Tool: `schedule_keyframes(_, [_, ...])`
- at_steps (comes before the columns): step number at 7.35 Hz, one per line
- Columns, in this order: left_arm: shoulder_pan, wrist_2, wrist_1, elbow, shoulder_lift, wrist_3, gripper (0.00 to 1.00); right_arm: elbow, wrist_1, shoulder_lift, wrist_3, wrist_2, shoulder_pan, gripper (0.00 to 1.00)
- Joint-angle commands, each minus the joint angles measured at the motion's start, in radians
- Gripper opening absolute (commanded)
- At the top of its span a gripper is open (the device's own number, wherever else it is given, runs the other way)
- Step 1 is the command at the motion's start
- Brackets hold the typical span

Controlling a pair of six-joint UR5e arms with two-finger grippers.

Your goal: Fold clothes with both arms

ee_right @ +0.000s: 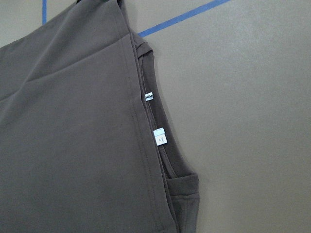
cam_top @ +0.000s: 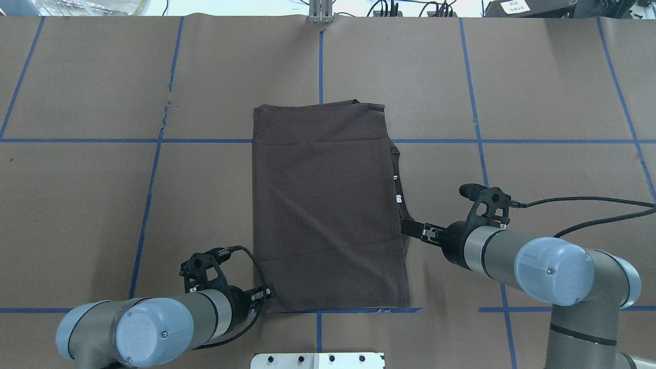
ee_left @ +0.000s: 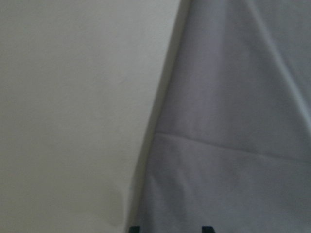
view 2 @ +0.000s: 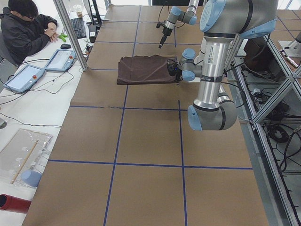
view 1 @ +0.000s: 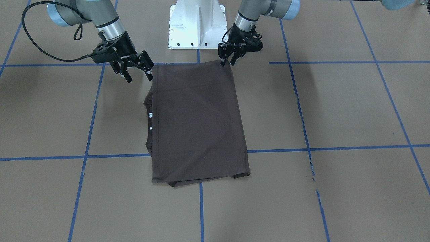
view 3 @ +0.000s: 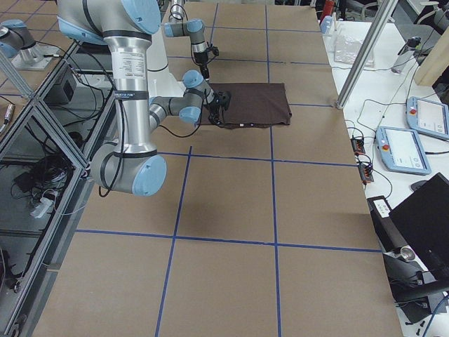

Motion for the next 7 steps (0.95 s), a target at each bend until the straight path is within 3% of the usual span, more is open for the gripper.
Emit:
schedule_keyframes(1, [0.007,-0.001,0.006,0.005,-0.001,0.001,0.55,-0.001,0.0,0.0,0.0,0.0,0.001,1.0])
schedule_keyframes(5, [0.026,-0.001,0.008,0.013,-0.011,0.001,0.55,-0.005,0.0,0.0,0.0,0.0,-0.001,1.0])
schedule_keyframes(7, [0.026,0.0,0.008,0.014,-0.013,0.001,0.47,-0.005,0.0,0.0,0.0,0.0,-0.001,1.0])
